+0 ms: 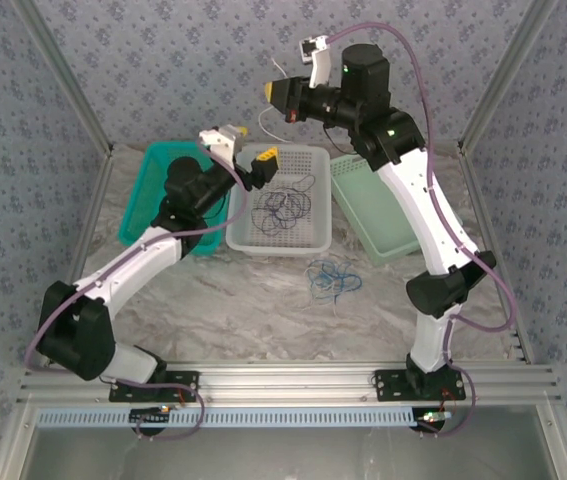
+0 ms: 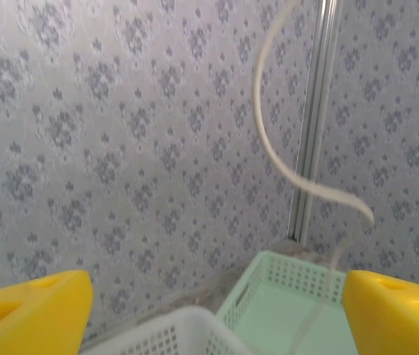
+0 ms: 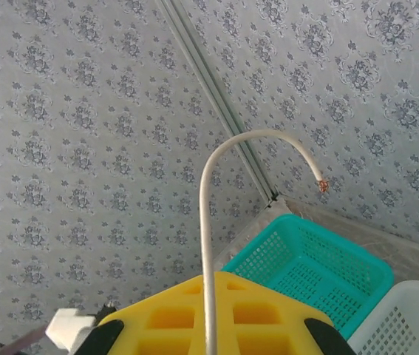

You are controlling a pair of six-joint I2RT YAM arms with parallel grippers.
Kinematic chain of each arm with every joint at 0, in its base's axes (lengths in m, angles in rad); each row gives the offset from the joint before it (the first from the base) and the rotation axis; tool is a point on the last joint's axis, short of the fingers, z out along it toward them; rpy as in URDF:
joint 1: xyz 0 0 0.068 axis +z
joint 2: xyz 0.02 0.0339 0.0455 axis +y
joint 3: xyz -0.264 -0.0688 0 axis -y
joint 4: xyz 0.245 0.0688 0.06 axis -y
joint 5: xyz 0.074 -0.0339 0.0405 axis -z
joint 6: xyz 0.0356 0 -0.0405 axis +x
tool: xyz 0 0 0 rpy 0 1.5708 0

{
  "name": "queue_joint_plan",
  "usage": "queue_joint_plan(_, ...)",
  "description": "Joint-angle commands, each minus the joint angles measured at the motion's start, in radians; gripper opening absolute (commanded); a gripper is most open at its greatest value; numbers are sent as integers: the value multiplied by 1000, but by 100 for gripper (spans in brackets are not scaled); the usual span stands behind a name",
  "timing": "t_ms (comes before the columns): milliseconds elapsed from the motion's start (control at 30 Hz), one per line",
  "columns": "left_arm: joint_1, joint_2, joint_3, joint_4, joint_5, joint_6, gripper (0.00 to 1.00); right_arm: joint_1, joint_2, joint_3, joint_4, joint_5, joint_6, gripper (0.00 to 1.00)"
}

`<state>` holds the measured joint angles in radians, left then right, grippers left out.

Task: Untangle the cables

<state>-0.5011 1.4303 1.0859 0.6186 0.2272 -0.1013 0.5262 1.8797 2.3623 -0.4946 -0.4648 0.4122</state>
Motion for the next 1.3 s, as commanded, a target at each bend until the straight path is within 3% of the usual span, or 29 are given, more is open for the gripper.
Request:
queue_joint_plan(0,8,11,68,111,54,-49,88,6,10,44,26,-29,30,0)
queue_joint_plan(300,20,43,116,178,149,-123,87,3,32,79,3,-27,31,0)
queue_joint_plan(400,20,64,157,138,154,-123,80,3,39,91,4,-41,41,0)
queue_joint_plan(533,27,97,200,130,178,-139,61,1,41,92,3,-71,53,0)
queue_joint_plan(733,35,110,253,61,211,-128,2,-15,52,88,-19,-86,58,0)
queue_joint_plan(833,43,102,261,15,215,-112,0,-18,65,89,-10,-105,70,1)
queue_joint_plan(867,48,93,262,-1,214,-102,0,-20,70,89,-9,-109,72,6)
queue_joint_plan(933,63,66,268,-66,177,-77,0,-29,76,89,-25,-98,70,28)
queue_joint_plan(1000,92,34,302,-191,138,-37,0,-48,68,89,-76,-69,48,66)
queue_joint_plan(1033,106,21,325,-267,126,-15,0,-57,64,88,-101,-54,30,79)
queue_joint_plan(1167,177,-3,406,-532,70,79,0,-101,3,12,-254,6,-67,96)
queue_joint_plan(1267,237,-12,399,-592,69,62,0,-138,-107,-202,-224,48,-89,98)
